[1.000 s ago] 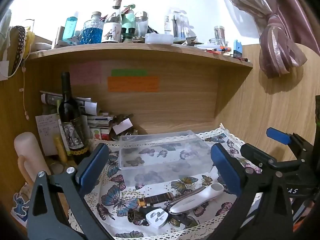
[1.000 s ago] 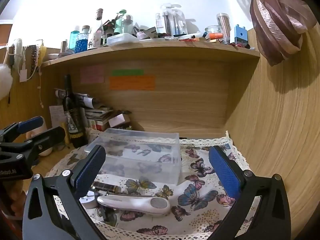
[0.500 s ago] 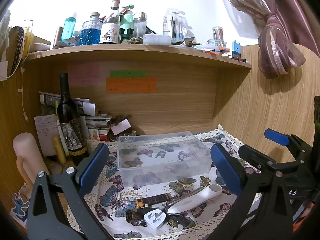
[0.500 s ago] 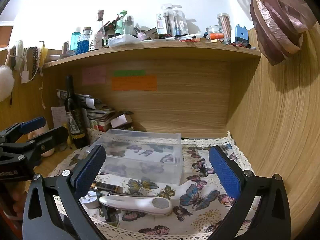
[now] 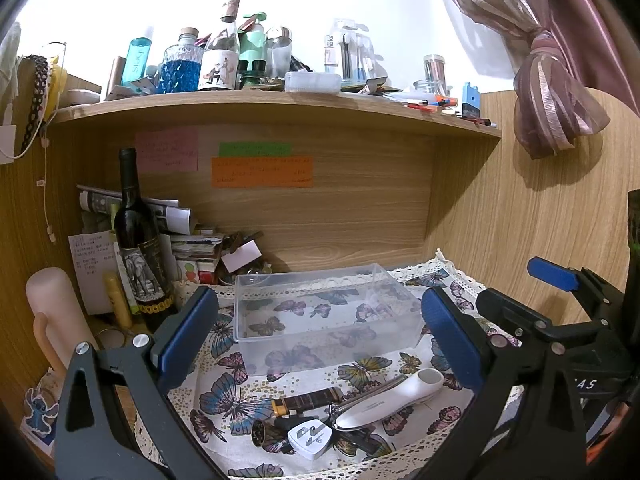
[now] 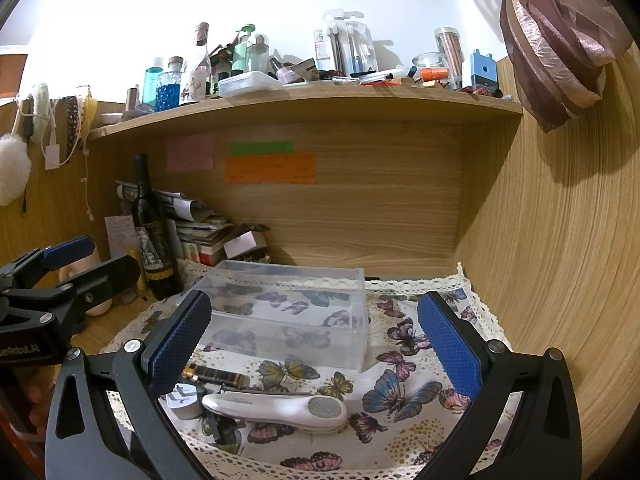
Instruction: Organize rigid objects
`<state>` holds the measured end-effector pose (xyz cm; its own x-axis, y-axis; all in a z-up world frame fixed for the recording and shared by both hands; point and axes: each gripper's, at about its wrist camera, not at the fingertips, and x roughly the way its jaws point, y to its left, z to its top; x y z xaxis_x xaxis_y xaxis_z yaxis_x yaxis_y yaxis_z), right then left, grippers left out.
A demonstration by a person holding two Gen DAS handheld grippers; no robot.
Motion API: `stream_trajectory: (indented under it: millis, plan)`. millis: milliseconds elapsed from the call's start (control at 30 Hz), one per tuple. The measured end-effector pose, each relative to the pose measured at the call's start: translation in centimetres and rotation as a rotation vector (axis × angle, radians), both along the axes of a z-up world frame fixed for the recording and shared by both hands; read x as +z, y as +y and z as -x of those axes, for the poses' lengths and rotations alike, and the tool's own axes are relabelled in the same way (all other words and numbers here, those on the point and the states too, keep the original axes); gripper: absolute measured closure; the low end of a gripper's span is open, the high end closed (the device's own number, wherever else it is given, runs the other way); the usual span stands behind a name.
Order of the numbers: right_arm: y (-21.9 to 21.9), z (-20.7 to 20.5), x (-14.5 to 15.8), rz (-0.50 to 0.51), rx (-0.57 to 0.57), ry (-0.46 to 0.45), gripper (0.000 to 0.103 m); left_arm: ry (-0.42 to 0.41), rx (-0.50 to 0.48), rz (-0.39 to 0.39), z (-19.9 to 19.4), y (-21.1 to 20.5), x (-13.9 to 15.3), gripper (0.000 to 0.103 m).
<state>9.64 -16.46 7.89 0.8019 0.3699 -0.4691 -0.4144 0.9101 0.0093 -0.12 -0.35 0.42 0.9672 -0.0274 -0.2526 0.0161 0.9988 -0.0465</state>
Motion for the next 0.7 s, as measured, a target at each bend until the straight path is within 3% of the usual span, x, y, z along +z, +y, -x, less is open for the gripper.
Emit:
stream_trajectory:
  millis: [700]
  plan:
    - [-0.12,0.01,0.04,-0.015,0.001,0.005,0.000,0.001,-0.009,0.009,-0.06,-0.16,-0.13,0.000]
